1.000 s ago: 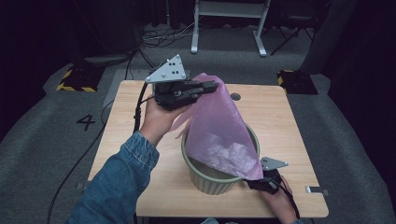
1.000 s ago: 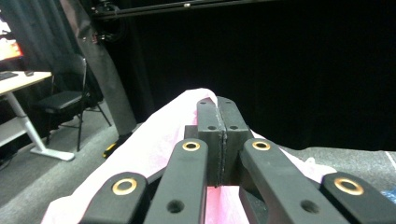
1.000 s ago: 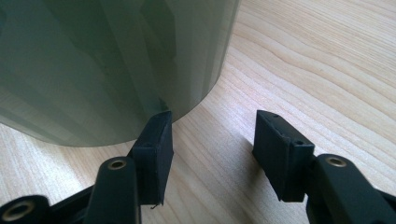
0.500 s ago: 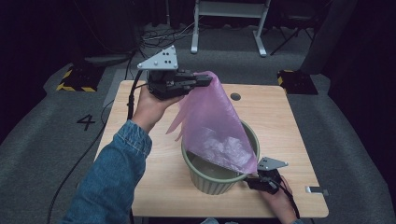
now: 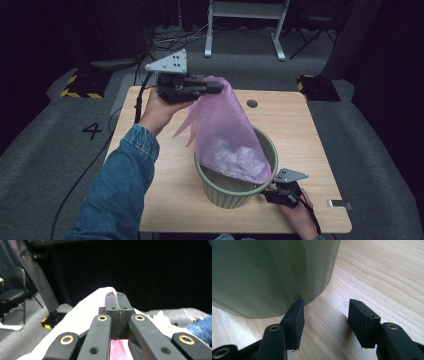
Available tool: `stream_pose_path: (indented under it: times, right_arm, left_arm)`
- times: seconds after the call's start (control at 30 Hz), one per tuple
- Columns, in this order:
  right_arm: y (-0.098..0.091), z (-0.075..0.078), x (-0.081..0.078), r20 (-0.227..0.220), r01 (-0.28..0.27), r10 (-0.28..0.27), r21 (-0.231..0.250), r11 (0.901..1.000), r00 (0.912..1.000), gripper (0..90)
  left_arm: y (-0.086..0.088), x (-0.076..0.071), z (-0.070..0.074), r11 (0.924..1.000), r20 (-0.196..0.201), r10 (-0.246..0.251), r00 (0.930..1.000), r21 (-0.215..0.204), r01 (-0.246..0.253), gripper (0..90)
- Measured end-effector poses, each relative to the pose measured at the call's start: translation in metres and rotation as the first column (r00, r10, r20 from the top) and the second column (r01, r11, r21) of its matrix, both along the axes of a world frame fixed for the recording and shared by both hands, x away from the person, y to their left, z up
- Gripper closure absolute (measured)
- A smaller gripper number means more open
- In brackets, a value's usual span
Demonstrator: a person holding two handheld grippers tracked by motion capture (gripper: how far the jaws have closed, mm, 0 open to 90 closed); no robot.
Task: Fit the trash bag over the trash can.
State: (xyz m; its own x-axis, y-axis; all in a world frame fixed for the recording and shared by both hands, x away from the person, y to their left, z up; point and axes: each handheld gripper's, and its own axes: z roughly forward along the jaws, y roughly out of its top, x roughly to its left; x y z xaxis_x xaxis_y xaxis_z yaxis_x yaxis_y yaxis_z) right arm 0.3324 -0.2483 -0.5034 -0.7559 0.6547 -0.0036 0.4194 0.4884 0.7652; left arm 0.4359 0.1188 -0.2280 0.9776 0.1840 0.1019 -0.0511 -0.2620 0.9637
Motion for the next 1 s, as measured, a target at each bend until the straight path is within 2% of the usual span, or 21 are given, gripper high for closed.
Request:
stream_pose_path:
  times: [0.13,0.3,0.57,0.6,0.67,0.73,0.87,1.0]
  right_arm:
    - [0.0,0.0,0.0,-0.002,0.001,-0.001,0.0,1.0,1.0,47.0]
    - [-0.003,0.001,-0.001,0.001,0.009,-0.009,0.007,0.9999,1.0,51.7]
    - [-0.013,0.006,-0.001,0.021,0.021,-0.023,0.075,0.9969,0.9995,51.7]
    - [-0.014,0.009,-0.002,0.031,0.018,-0.021,0.084,0.9963,0.9993,51.6]
    - [-0.017,0.014,-0.003,0.05,0.02,-0.024,0.088,0.9959,0.9985,51.7]
    - [-0.022,0.021,-0.004,0.064,0.024,-0.031,0.114,0.9932,0.9975,51.6]
    - [-0.036,0.038,0.0,0.072,0.036,-0.049,0.175,0.9838,0.9962,51.3]
    - [-0.042,0.053,0.002,0.085,0.033,-0.049,0.189,0.9814,0.9952,50.6]
  left_arm:
    - [-0.009,-0.012,-0.019,0.9989,-0.009,-0.025,0.9996,0.039,0.026,89.6]
    - [-0.014,-0.024,-0.033,0.9954,-0.036,-0.046,0.9983,0.082,0.049,89.5]
    - [-0.015,-0.052,-0.056,0.9858,-0.079,-0.068,0.9946,0.148,0.079,89.5]
    - [-0.014,-0.055,-0.058,0.9848,-0.082,-0.069,0.9942,0.154,0.081,89.5]
    - [-0.014,-0.063,-0.067,0.978,-0.105,-0.067,0.9922,0.19,0.086,89.5]
    - [-0.014,-0.067,-0.073,0.9743,-0.123,-0.063,0.9904,0.207,0.088,89.4]
    - [-0.012,-0.072,-0.084,0.9718,-0.169,-0.054,0.9842,0.218,0.09,89.4]
    - [-0.011,-0.075,-0.092,0.9691,-0.196,-0.052,0.9793,0.227,0.097,89.3]
